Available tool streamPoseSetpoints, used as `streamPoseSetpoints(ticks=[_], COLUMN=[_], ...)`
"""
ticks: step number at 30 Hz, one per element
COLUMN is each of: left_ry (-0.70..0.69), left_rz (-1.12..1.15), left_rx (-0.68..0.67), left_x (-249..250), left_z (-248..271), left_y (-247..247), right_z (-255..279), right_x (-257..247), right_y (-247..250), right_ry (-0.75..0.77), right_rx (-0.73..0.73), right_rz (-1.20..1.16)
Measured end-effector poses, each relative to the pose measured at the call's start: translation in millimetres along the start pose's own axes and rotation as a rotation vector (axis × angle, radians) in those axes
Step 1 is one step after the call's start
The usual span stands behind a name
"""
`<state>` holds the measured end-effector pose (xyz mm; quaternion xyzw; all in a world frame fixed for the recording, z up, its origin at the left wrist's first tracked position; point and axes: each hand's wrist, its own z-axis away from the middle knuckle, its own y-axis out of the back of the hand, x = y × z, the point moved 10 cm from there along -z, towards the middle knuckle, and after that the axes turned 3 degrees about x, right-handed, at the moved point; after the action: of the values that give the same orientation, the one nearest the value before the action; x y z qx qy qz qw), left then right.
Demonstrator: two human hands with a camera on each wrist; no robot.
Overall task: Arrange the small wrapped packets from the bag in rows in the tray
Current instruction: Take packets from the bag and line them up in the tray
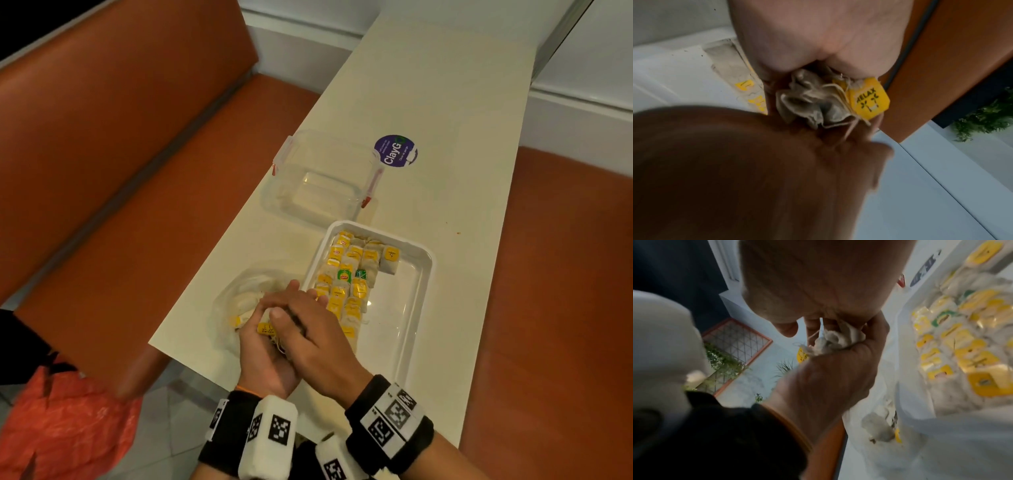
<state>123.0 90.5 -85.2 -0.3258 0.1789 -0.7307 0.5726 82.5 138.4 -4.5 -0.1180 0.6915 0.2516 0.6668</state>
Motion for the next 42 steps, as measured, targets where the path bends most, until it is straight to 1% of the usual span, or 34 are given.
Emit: streamPoseSetpoints(ticks=[3, 5, 10, 13, 15, 17, 19, 21, 23, 26, 28, 30, 33, 35, 37, 40, 42], left_ry=[0.052, 0.105, 0.224, 0.304, 0.334, 0.363, 0.383, 0.376, 0.361, 0.365, 0.369, 0.354, 0.384, 0.349, 0.351, 0.314, 0.318], left_rz=[0.008, -0.025, -0.107, -0.153, -0.179, -0.163, -0.119, -0.129, -0.178, -0.193, -0.196, -0.223, -0.236, -0.227, -0.189, -0.207, -0.202], left_rx=[-0.084, -0.146, -0.216, -0.232, -0.216, -0.233, -0.265, -0.267, -0.272, -0.287, -0.316, -0.314, -0.293, -0.29, -0.26, -0.202, -0.188], left_x=[-5, -11, -27, -38, -44, -48, -49, -48, -46, -48, -49, -49, -49, -47, -48, -44, -42], left_z=[-2, 1, 5, 7, 7, 10, 15, 13, 10, 9, 13, 11, 10, 13, 15, 16, 15], left_y=[-10, -17, -23, -21, -16, -18, -23, -20, -17, -15, -18, -12, -6, -9, -8, -3, -1], right_z=[4, 5, 8, 10, 12, 14, 17, 19, 20, 21, 21, 21, 23, 24, 24, 25, 26], right_x=[-11, -15, -11, -10, -9, -8, -7, -10, -14, -22, -26, -30, -32, -30, -24, -9, -3], right_y=[25, 46, 66, 70, 73, 76, 80, 85, 89, 91, 92, 97, 101, 103, 105, 109, 110], right_ry=[0.075, 0.088, 0.041, 0.003, -0.028, -0.069, -0.109, -0.121, -0.111, -0.089, -0.068, -0.043, -0.062, -0.104, -0.172, -0.28, -0.319], right_rx=[0.056, 0.073, -0.119, -0.173, -0.2, -0.243, -0.279, -0.289, -0.287, -0.284, -0.267, -0.238, -0.215, -0.206, -0.195, -0.168, -0.156], right_rz=[0.074, 0.131, 0.331, 0.38, 0.391, 0.401, 0.389, 0.389, 0.389, 0.402, 0.423, 0.43, 0.354, 0.265, 0.143, -0.077, -0.229])
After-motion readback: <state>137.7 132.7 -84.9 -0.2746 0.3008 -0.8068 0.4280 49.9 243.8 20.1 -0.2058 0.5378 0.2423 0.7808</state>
